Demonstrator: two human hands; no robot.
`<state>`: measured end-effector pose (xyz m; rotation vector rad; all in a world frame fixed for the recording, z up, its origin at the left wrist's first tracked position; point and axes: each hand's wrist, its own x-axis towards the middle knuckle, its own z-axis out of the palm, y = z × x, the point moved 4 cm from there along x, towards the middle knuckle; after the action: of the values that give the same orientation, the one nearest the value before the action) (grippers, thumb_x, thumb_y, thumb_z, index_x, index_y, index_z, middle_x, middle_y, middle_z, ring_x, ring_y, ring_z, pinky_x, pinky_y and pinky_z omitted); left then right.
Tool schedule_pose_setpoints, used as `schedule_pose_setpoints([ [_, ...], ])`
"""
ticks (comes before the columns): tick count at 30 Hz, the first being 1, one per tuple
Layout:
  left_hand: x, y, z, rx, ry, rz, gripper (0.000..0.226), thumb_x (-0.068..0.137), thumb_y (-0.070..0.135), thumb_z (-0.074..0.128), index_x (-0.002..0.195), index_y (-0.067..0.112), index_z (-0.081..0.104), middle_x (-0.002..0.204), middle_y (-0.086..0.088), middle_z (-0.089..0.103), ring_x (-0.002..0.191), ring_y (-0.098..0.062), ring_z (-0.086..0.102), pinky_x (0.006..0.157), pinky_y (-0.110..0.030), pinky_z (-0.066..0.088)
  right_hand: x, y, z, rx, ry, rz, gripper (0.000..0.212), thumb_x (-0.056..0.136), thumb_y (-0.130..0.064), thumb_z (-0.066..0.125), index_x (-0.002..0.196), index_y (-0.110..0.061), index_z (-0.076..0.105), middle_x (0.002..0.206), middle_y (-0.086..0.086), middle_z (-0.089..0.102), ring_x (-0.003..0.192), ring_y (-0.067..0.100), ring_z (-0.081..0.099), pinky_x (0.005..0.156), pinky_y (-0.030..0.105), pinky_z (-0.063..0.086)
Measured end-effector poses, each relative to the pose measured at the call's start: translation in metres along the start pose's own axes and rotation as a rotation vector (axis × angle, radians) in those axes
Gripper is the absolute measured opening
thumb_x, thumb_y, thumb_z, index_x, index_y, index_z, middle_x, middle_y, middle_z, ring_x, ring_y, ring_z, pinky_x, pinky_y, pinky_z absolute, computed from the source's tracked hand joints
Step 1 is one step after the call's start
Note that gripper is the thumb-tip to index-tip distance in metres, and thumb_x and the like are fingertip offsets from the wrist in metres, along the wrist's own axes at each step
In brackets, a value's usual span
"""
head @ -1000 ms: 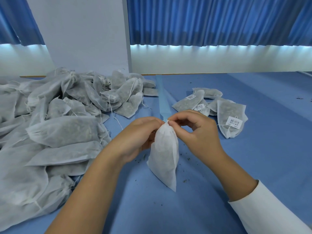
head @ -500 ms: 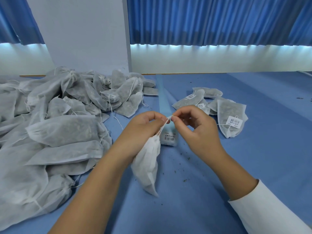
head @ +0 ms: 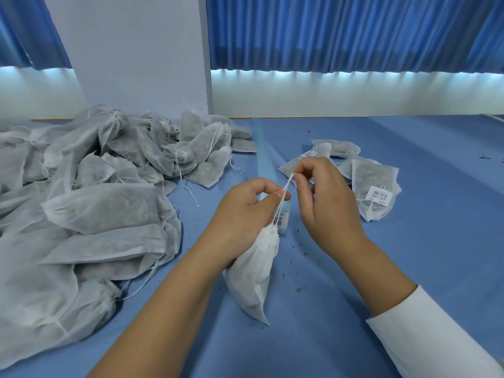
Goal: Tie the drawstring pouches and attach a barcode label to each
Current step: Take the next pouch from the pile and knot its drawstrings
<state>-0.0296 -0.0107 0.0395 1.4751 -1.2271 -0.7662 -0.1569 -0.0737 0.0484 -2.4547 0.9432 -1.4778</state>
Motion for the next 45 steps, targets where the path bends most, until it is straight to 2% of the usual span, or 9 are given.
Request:
schedule_pose_setpoints([
  [4,0.0,0.002,0.001,-0.024,0.019,0.027,0.016,0.098,0.021,0.058,0.088,0.022,0.071,0.039,0.013,0.036,0.037,-0.006,0.027,0.039,-0.015,0.026,-0.001,-0.003,0.001,0.05,0.054,0.017,0.005,0.095,-0.011,0.05,0.097,-0.01,0.055,0.09,-0.004,0.055,0.081,0.015,0.052,0.067,0.033,0.046],
  [7,0.0,0.001,0.0,-0.027,0.064,0.058,0.015,0.098,0.022,0.058,0.088,0.022,0.069,0.039,0.013,0.033,0.038,-0.008,0.026,0.04,-0.019,0.025,-0.003,-0.001,0.0,0.281,0.113,0.131,0.013,0.094,-0.014,0.052,0.094,-0.027,0.051,0.089,-0.015,0.058,0.083,0.003,0.057,0.066,0.014,0.044],
  [9,0.001,0.001,-0.001,-0.023,0.101,0.083,0.014,0.098,0.025,0.059,0.087,0.024,0.069,0.041,0.01,0.031,0.04,-0.01,0.025,0.041,-0.02,0.024,-0.003,0.004,-0.001,0.423,0.125,0.244,0.023,0.094,-0.01,0.055,0.092,-0.033,0.053,0.089,-0.014,0.063,0.083,0.001,0.06,0.064,0.015,0.047],
  [15,0.002,-0.001,-0.004,0.021,0.171,0.105,0.017,0.097,0.029,0.061,0.081,0.034,0.065,0.039,0.011,0.034,0.036,-0.007,0.028,0.04,-0.016,0.026,-0.001,0.014,0.006,0.833,-0.089,0.604,0.022,0.094,-0.016,0.054,0.083,-0.018,0.073,0.078,0.001,0.07,0.07,0.011,0.062,0.055,0.022,0.05],
  [20,0.002,-0.003,-0.006,0.082,0.179,0.119,0.018,0.097,0.029,0.059,0.081,0.036,0.064,0.037,0.01,0.039,0.033,-0.006,0.033,0.039,-0.013,0.027,-0.003,0.009,0.006,0.85,-0.121,0.545,0.014,0.08,-0.035,0.065,0.079,-0.027,0.076,0.082,0.0,0.072,0.075,0.011,0.065,0.059,0.021,0.051],
  [27,0.002,-0.006,-0.004,0.121,0.173,0.13,0.014,0.097,0.027,0.06,0.085,0.031,0.067,0.037,0.01,0.038,0.034,-0.006,0.032,0.039,-0.012,0.027,-0.003,0.011,0.006,0.789,-0.07,0.522,0.01,0.09,-0.013,0.068,0.082,-0.018,0.072,0.075,-0.006,0.069,0.073,0.007,0.063,0.059,0.019,0.05],
  [36,0.002,-0.004,0.003,0.161,0.139,0.144,0.014,0.098,0.022,0.059,0.091,0.02,0.072,0.034,0.015,0.041,0.033,-0.004,0.038,0.04,-0.011,0.029,-0.002,0.008,0.0,0.402,0.093,0.286,0.008,0.091,-0.016,0.067,0.087,-0.022,0.07,0.085,-0.004,0.067,0.078,0.009,0.062,0.063,0.019,0.046],
  [40,0.004,-0.006,0.001,0.143,0.147,0.124,0.015,0.097,0.022,0.06,0.088,0.025,0.071,0.035,0.015,0.043,0.033,-0.004,0.038,0.04,-0.011,0.029,-0.001,0.011,0.001,0.51,0.035,0.351,0.005,0.091,-0.017,0.068,0.09,-0.016,0.073,0.082,-0.009,0.068,0.075,0.009,0.062,0.062,0.027,0.052],
  [45,0.006,-0.007,-0.005,0.021,0.069,-0.006,0.019,0.099,0.031,0.053,0.092,0.03,0.071,0.05,0.017,0.056,0.043,-0.001,0.047,0.052,-0.014,0.035,-0.001,0.013,0.001,0.704,0.033,0.433,0.009,0.09,-0.015,0.069,0.086,-0.021,0.075,0.077,-0.009,0.069,0.071,0.008,0.062,0.056,0.017,0.049],
])
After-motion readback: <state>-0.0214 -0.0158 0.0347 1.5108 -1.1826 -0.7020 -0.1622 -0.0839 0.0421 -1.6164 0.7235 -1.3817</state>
